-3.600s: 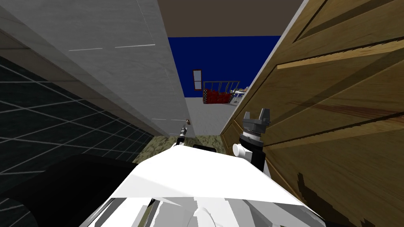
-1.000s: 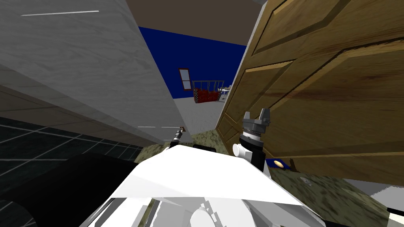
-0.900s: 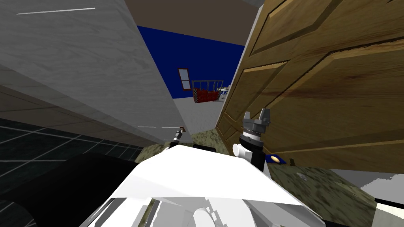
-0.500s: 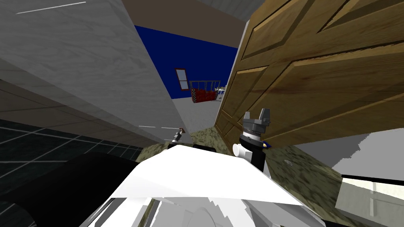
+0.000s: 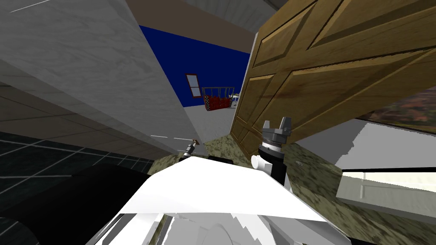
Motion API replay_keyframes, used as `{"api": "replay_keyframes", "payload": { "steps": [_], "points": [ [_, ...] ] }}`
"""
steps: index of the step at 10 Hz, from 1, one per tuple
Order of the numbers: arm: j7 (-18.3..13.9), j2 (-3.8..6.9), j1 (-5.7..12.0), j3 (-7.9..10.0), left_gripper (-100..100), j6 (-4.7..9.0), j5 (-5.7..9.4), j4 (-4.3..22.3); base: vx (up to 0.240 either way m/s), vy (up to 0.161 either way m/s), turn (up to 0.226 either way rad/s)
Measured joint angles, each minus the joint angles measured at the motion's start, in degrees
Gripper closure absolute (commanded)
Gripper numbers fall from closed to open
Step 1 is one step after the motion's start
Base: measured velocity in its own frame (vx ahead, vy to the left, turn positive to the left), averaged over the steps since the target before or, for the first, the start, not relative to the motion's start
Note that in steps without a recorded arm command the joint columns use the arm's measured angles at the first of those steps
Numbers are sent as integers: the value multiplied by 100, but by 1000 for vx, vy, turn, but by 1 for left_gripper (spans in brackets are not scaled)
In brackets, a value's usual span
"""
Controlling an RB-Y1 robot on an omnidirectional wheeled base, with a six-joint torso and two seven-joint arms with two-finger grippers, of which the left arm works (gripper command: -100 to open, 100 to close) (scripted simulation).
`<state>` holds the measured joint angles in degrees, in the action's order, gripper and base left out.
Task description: Pull the door open
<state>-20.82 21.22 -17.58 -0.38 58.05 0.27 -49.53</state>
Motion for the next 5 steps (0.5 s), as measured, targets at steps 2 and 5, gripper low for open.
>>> {"api": "replay_keyframes", "payload": {
  "steps": [2, 5],
  "points": [
    [-64, 64, -83, -59, 100, 195, -41, 61, -202, 72, -151],
    [-175, 176, -269, -141, 100, 473, -96, 99, -167, 42, -86]
  ]
}}
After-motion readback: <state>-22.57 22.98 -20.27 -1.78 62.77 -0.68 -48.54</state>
